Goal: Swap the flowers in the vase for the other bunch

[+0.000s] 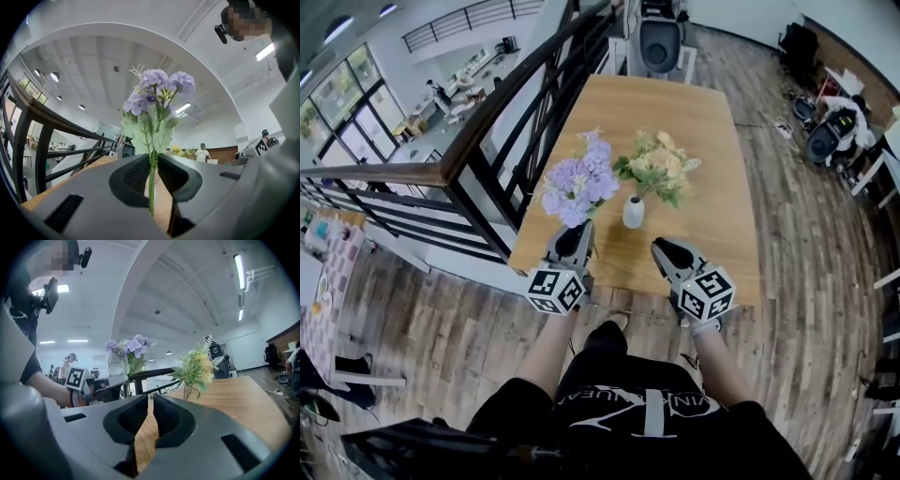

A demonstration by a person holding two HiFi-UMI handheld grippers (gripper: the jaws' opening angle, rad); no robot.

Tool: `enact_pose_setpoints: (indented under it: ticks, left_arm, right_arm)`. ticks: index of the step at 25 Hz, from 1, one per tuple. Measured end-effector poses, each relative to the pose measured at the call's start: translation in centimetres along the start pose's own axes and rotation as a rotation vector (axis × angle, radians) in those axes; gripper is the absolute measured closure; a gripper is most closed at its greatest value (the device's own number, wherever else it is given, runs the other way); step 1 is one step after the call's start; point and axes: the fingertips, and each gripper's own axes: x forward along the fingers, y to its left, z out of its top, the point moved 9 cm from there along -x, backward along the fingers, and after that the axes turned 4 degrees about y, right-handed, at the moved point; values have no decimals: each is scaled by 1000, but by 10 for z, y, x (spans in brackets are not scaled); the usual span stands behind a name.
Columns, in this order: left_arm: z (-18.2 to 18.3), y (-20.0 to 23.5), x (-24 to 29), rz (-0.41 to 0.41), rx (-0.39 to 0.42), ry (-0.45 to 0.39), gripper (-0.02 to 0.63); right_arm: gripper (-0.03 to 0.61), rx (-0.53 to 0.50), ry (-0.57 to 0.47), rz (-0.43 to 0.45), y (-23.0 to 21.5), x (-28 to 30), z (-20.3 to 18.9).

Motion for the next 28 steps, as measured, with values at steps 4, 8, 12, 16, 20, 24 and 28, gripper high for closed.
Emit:
enact_pose_setpoints:
  ticks: [4,8,12,16,20,24,28]
  left_arm:
    - [1,-9,-10,-9,2,-4,554]
    - [3,-18,-19,-16,6,-9,554]
    - [6,-26,-29,-22,13,-14,554]
    - [10,-32,-39,-20,25,-12,554]
    - [11,-39,-51,-16,25,-13,554]
    - [9,-44,-64,-8,22,-8,554]
    - [6,-48,-71,-6,19,1,554]
  right_arm:
    - [522,-3,-19,-12,9,-11,1]
    - [522,-11,-31,-17,18,-20,2]
    - [522,-11,-42,-24,26,-30,2]
    - [522,-7,-54,-19,34,-38,2]
    - [522,4,-57,-13,42,-45,-3]
    - [522,17,-61,-8,50,-52,-7]
    - [522,20,-64,-10,51,-57,-9]
